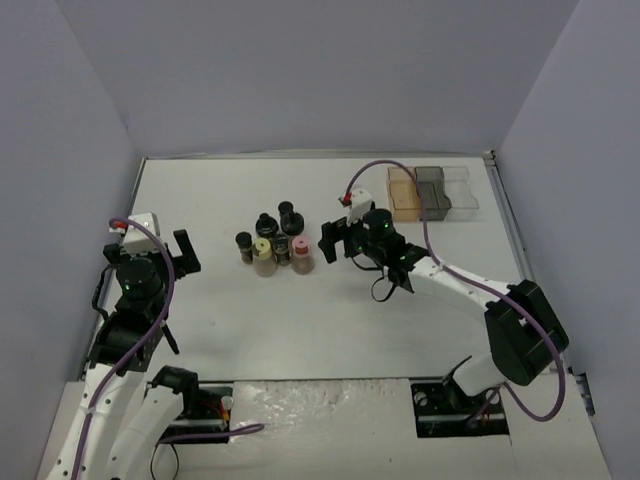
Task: Organize the condiment bottles
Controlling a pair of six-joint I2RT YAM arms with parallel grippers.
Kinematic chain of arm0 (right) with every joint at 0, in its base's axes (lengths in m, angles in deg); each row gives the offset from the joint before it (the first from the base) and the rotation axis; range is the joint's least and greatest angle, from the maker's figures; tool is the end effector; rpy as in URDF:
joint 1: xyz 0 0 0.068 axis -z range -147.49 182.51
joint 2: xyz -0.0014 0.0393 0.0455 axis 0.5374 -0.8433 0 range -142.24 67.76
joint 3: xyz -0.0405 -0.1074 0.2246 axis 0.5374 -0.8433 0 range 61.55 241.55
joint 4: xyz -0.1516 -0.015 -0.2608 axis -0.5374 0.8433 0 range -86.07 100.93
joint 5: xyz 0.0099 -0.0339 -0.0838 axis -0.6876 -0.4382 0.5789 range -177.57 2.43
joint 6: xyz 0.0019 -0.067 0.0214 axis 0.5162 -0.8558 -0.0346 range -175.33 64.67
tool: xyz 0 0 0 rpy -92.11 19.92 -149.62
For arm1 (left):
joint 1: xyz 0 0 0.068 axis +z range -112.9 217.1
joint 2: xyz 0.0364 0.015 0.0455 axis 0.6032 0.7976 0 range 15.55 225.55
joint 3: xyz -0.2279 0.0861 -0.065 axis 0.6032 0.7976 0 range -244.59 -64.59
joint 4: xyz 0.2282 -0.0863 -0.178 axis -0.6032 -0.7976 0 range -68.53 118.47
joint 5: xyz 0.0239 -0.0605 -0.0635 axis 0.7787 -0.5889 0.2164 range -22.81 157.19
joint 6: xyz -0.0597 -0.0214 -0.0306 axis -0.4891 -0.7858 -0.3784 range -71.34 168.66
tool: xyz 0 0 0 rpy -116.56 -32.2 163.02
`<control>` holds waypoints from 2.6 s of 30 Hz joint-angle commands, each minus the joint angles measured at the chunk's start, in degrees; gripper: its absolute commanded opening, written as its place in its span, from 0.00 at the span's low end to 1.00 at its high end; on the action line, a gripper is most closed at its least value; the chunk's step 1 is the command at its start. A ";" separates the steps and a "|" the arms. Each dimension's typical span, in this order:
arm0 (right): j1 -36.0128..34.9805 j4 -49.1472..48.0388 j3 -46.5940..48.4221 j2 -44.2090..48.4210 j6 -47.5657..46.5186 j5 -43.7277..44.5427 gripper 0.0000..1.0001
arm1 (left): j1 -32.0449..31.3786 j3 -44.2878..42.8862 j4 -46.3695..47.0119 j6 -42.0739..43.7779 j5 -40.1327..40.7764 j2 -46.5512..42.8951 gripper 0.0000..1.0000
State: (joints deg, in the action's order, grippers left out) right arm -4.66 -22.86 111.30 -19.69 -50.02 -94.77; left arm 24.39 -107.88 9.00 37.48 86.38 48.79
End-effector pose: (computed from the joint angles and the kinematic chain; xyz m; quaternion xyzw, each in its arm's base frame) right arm 0.3163 0.2489 0.2026 -0.2497 0.7290 0.2754 0.5747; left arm 0.2156 -0.0291 0.3349 -0.0978 0.7534 -0.0077 0.6502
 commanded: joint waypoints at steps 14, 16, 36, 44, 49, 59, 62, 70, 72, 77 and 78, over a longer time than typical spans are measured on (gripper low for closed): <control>-8.47 -9.60 11.18 -12.60 -2.66 3.92 0.87 | -0.86 -2.58 1.80 -0.85 1.84 1.03 0.97; -8.70 -9.69 11.40 -13.79 -2.48 4.65 0.83 | -1.19 -2.49 1.80 -0.77 2.01 0.94 0.97; -5.20 -8.22 4.13 -6.64 -1.40 12.06 0.20 | -2.40 -2.25 1.72 -0.51 2.35 0.69 0.97; 10.54 1.91 7.55 6.76 -4.62 15.59 0.17 | -2.67 -2.33 1.89 -0.42 2.26 0.60 0.97; 25.64 3.30 14.19 6.30 -3.56 12.17 0.17 | -2.67 -2.15 1.82 -0.01 2.98 0.11 0.97; 40.86 4.65 31.16 -10.40 -5.58 9.17 0.17 | -2.93 -2.27 1.48 0.28 3.14 0.08 0.97; 43.09 5.56 35.57 -15.09 -7.51 8.98 0.17 | -2.93 -2.30 1.25 0.28 3.34 0.37 0.97; 45.21 6.50 43.00 -23.95 -7.11 5.94 0.17 | -3.02 -2.50 1.36 0.46 2.97 2.09 0.97; 45.35 6.22 43.93 -25.81 -7.30 5.79 0.17 | -3.02 -2.50 1.36 0.55 3.06 2.37 0.97; 45.52 6.55 47.78 -30.89 -7.23 4.30 0.17 | -3.09 -2.50 1.47 0.72 2.96 3.23 0.97; 45.52 6.80 48.46 -32.07 -7.17 4.30 0.17 | -3.02 -2.52 1.54 0.72 2.94 3.55 0.97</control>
State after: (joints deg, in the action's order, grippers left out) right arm 40.78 -12.50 154.95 -49.53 -56.72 -88.47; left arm 21.66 -107.88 7.72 37.55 88.69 51.13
